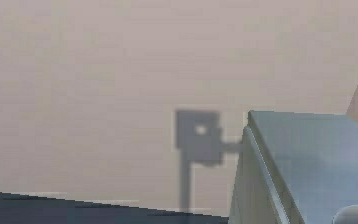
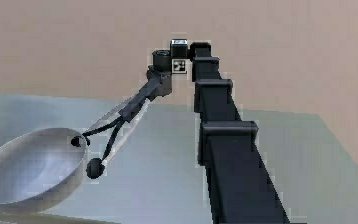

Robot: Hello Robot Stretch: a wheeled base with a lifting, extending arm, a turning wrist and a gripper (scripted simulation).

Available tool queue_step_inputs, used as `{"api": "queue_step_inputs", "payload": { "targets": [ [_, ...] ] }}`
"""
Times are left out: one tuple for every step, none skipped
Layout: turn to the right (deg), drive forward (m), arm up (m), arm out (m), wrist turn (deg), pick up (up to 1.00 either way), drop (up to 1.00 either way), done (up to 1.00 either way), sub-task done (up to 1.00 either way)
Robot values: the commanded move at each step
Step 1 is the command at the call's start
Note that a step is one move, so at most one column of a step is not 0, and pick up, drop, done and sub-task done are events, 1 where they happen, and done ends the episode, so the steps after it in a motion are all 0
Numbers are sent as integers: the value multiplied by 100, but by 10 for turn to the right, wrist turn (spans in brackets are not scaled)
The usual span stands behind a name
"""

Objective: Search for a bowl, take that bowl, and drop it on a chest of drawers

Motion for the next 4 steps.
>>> {"api": "queue_step_inputs", "payload": {
  "targets": [
    [0, 0, 0, 0, 450, 0, 0, 0, 0],
    [0, 0, 0, 0, 240, 0, 0, 0, 0],
    [0, 0, -12, 0, 0, 0, 0, 0, 0],
    [0, 0, 0, 0, 0, 0, 100, 0, 0]
  ]
}}
